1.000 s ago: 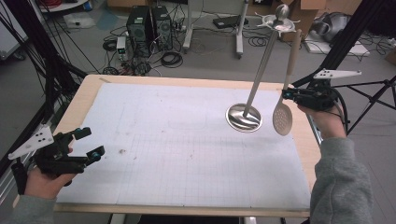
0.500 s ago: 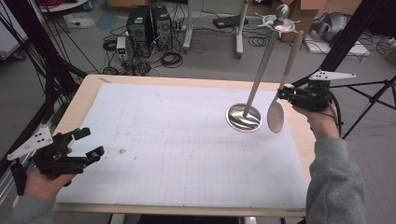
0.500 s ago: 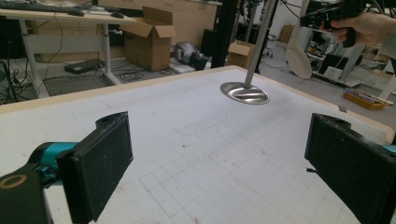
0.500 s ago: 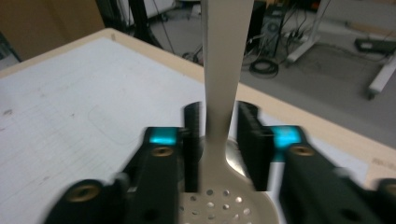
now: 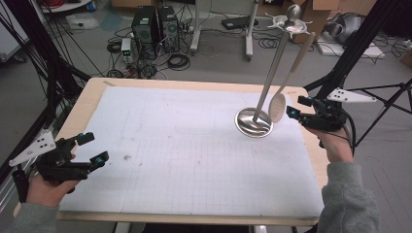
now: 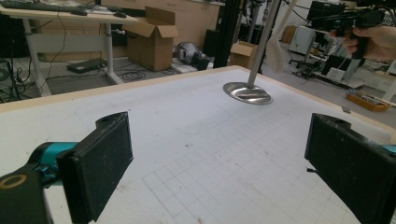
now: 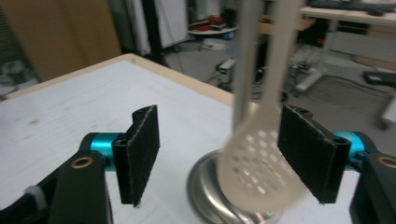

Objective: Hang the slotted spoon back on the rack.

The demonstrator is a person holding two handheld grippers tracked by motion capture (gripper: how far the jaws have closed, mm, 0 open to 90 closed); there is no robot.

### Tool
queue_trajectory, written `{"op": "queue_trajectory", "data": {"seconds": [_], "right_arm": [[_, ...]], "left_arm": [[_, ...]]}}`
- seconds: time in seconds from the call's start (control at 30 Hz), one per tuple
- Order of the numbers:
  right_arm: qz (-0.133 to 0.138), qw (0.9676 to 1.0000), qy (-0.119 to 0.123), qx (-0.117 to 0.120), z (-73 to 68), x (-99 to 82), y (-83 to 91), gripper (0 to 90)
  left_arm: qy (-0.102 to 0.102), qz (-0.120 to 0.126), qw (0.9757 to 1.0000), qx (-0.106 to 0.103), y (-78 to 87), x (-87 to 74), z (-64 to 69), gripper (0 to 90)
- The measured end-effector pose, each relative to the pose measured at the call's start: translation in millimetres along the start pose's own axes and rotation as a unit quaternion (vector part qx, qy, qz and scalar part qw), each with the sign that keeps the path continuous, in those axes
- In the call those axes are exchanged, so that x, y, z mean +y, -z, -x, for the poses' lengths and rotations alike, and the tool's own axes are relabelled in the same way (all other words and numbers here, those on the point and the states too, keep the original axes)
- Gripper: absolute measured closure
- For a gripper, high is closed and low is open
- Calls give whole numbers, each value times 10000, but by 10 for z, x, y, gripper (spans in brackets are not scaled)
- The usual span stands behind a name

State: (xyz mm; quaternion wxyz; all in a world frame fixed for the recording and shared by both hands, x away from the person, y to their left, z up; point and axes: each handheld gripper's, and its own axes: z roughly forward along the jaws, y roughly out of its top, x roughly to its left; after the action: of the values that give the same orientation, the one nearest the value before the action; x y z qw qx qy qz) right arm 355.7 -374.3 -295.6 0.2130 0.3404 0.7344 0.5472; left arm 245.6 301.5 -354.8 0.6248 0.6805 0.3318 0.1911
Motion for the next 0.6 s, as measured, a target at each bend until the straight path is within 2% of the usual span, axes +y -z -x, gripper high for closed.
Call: {"op": "queue_trajectory", "data": {"seconds": [0.1,0.23,0.37,0.6], "right_arm": [[49,9997,180,144,-108,-61,-5,270],[164,9994,269,154,-233,-161,-18,249],[281,9994,183,127,-310,-276,-12,246],[395,9990,10,-196,-377,-511,40,221]], "left_arm": [[9,1,10000,-7,-25,-8,5,79],[-9,5,10000,-12,-56,-11,9,79],[-34,18,10000,0,-65,-5,9,79],[-51,16,10000,61,-87,-24,-6,79]]}}
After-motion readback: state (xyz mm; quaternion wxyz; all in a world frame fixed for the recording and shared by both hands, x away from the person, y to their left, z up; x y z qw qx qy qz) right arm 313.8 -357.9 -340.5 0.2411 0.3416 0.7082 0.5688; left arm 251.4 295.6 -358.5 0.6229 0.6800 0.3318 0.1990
